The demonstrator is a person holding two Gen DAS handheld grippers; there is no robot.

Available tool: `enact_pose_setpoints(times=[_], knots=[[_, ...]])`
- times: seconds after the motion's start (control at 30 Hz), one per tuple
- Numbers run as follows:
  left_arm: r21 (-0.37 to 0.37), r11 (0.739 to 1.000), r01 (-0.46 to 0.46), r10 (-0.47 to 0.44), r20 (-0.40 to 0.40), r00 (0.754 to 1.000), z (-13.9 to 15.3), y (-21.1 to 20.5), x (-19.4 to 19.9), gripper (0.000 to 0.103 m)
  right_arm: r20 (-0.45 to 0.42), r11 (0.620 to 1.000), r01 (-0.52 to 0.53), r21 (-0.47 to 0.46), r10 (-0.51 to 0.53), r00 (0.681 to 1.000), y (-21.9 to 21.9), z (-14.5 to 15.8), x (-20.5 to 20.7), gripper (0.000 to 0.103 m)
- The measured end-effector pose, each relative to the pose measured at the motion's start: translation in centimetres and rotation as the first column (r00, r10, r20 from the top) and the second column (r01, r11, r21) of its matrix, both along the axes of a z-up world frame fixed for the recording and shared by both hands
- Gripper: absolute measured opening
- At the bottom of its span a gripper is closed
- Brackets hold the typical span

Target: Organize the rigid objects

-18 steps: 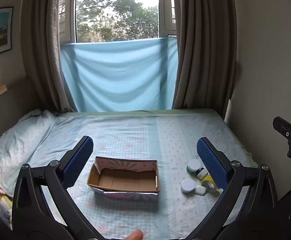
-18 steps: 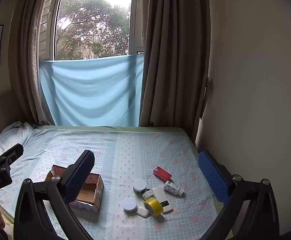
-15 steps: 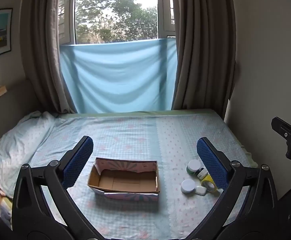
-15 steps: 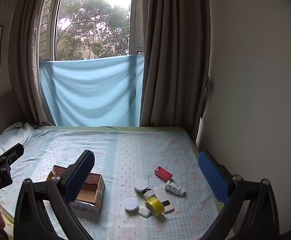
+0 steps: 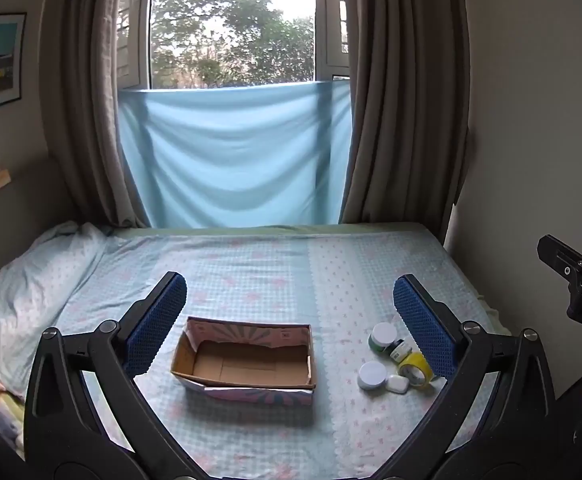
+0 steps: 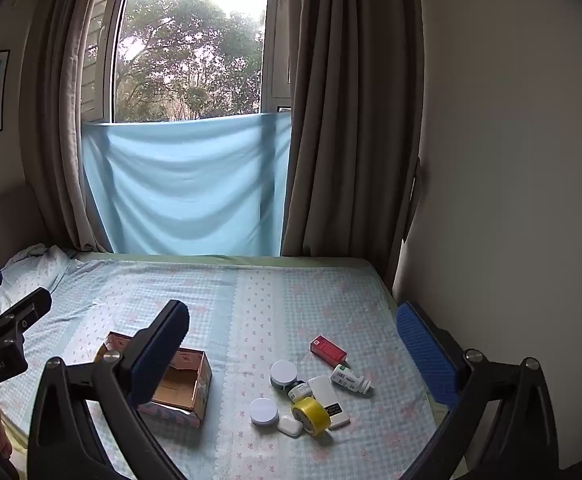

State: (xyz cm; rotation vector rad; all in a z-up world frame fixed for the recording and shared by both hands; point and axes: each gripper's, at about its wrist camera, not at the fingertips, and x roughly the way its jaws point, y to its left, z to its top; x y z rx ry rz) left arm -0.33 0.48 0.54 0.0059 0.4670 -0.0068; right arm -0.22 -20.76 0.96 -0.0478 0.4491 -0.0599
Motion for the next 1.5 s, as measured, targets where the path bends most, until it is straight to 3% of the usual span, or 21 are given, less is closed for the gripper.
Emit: enact_pose_setpoints(times=[0.5, 1.5], knots=[[0.028, 1.0, 0.003, -0.004, 0.038, 0.999, 0.14, -0.74, -0.07, 0.103, -0.003, 1.0, -0.003, -0.01, 0.003, 1.0, 0.08, -0.06, 0.45, 0.103], [-0.005, 1.0, 0.002, -0.002, 0.009, 1.0, 0.1, -0.4, 0.53, 0.103, 0.001, 1.0, 0.009, -0.001, -0.009, 1.0, -0.39, 0.22, 0.42, 0.103]])
